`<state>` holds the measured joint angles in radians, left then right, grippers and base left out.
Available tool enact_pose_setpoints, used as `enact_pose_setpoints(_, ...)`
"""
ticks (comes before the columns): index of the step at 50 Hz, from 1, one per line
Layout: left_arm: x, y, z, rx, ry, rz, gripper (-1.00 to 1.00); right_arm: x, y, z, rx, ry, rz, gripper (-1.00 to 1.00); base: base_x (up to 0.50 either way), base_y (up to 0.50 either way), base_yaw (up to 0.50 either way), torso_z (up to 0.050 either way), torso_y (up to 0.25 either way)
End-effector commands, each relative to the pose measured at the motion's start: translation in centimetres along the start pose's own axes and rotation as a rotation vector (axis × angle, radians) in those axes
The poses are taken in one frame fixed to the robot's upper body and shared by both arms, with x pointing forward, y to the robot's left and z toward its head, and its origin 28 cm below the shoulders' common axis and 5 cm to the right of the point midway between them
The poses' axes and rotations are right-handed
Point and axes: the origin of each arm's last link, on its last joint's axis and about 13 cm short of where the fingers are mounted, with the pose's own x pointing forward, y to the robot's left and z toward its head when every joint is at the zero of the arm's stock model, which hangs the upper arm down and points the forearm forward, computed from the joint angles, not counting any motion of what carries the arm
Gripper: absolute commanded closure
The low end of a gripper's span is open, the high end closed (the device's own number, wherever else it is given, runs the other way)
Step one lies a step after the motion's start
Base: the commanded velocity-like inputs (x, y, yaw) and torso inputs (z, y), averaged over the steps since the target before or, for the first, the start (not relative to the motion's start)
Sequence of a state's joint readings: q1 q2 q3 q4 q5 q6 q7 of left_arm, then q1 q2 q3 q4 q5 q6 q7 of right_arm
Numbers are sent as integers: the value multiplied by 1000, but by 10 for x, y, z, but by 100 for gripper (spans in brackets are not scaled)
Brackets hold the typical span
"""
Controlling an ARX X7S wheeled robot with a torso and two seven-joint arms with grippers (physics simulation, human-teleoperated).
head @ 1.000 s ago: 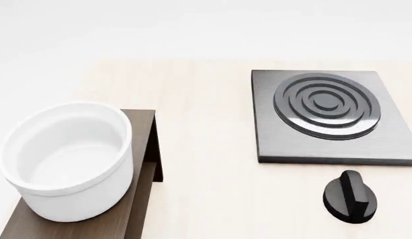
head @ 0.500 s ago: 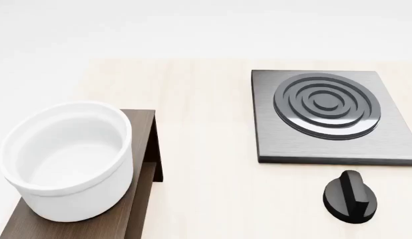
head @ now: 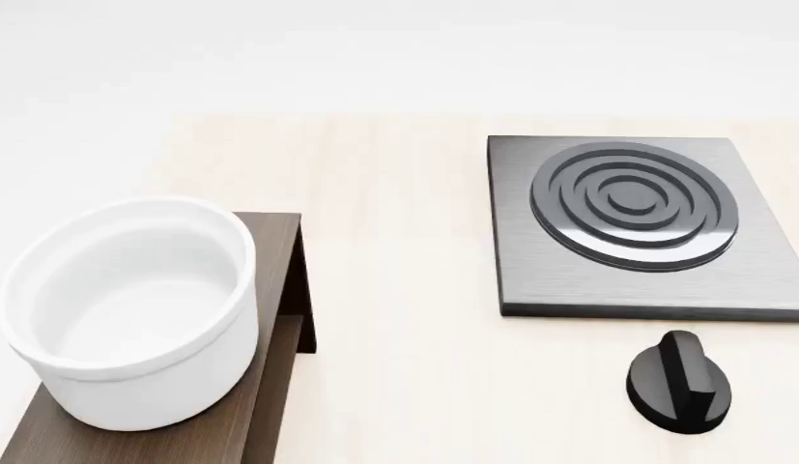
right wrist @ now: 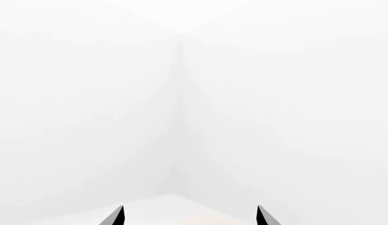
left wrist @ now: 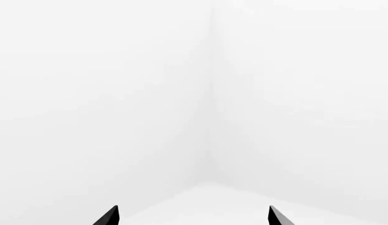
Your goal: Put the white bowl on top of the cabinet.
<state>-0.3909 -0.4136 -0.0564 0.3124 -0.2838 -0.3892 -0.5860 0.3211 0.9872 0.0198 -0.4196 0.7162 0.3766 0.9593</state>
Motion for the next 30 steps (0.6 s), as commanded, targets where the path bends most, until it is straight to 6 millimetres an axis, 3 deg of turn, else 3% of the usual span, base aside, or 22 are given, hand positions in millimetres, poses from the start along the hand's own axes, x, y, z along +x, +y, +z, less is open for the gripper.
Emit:
enact_pose_setpoints(1, -1, 1, 5, -5, -14, -3, -100, -1, -3, 4, -1, -13, -11, -100, 0, 0, 0, 0, 0)
enact_pose_setpoints(30, -5, 8, 31, -52, -81, -5, -100, 4, -15, 2, -22, -1, -107, -100, 0, 0, 0, 0, 0)
